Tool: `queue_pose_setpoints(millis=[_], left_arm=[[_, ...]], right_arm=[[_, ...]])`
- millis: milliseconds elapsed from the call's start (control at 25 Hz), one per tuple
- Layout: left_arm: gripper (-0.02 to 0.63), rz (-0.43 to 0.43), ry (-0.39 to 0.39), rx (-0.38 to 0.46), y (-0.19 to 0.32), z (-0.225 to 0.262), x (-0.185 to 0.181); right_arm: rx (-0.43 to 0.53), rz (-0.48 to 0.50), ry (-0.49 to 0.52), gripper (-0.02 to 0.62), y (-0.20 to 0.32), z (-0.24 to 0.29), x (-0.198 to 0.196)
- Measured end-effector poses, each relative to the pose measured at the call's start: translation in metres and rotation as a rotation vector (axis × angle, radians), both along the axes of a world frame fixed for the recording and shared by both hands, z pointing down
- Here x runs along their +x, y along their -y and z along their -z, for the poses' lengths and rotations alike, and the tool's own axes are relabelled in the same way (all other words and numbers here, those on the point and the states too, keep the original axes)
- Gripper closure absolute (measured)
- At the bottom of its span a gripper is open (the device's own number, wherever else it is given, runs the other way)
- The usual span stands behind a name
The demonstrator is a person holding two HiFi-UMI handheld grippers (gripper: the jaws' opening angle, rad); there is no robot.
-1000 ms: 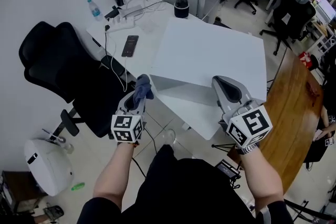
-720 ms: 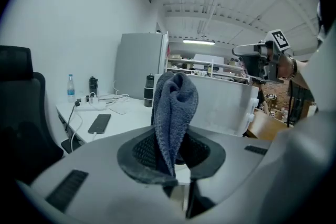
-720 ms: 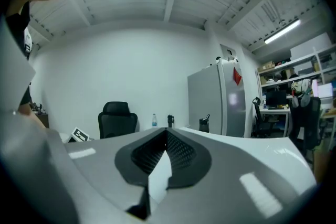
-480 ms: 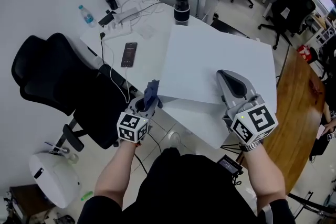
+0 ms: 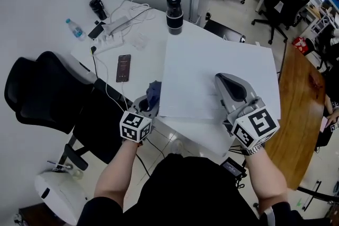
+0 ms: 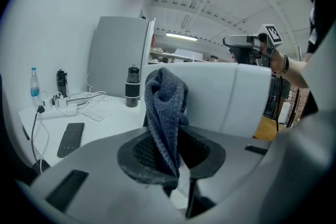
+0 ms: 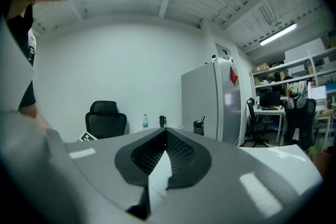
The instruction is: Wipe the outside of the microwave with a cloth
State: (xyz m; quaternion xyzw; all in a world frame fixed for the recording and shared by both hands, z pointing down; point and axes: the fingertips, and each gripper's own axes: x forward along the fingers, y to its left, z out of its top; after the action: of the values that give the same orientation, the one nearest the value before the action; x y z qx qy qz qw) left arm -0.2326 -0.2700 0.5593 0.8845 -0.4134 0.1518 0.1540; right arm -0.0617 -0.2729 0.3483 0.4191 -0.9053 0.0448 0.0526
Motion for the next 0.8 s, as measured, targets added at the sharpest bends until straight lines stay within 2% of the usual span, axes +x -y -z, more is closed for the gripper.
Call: queue_pose_setpoints(millis=[400,800], left_arm=[[0.528,-0.042,0.004,-0.006,0.061,-0.003,0.006],[0.528,-0.037,-0.007,-0.025,0.112,-0.009,0.011]], right_arm=[[-0.015,-0.083,-0.003,0.595,0.021,-0.001,0.02],[-0.021,-0.15,0.003,0.595,0.034,-0.004,0.041]])
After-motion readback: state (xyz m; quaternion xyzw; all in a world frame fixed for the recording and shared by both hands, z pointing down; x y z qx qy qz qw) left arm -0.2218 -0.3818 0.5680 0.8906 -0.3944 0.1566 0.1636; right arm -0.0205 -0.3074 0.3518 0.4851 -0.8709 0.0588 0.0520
